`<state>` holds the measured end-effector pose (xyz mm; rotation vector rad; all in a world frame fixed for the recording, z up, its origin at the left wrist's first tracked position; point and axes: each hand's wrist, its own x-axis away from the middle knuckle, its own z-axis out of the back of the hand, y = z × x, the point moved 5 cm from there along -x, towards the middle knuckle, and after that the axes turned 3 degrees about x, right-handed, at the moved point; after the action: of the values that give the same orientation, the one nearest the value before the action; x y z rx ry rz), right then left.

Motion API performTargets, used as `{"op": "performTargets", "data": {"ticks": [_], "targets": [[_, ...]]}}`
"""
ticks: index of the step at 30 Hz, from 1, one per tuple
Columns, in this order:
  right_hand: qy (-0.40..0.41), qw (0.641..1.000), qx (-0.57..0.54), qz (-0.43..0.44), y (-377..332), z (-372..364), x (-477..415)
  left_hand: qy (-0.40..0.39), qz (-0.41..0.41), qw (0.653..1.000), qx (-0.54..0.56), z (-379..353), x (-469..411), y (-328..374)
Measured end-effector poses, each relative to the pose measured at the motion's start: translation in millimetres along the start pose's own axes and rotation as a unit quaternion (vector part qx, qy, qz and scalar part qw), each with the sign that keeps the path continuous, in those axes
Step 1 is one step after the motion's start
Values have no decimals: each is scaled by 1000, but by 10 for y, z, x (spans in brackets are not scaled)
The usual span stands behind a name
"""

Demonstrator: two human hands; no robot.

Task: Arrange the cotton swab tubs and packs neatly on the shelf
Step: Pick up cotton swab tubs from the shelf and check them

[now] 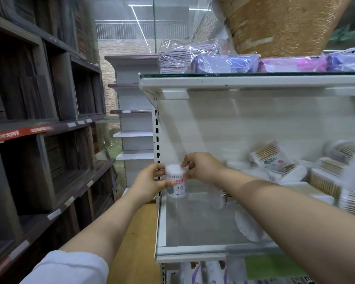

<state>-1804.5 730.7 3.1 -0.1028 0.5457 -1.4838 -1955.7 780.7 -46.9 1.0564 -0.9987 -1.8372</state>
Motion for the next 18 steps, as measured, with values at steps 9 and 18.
{"op": "performTargets", "data": {"ticks": [9, 18], "targets": [[-10, 999, 33, 10, 50, -7, -53, 1, 2, 1000, -23, -49, -12, 66], [15, 999, 43, 3, 65, -50, -133, 5, 11, 1000, -13, -97, 24, 129]]}}
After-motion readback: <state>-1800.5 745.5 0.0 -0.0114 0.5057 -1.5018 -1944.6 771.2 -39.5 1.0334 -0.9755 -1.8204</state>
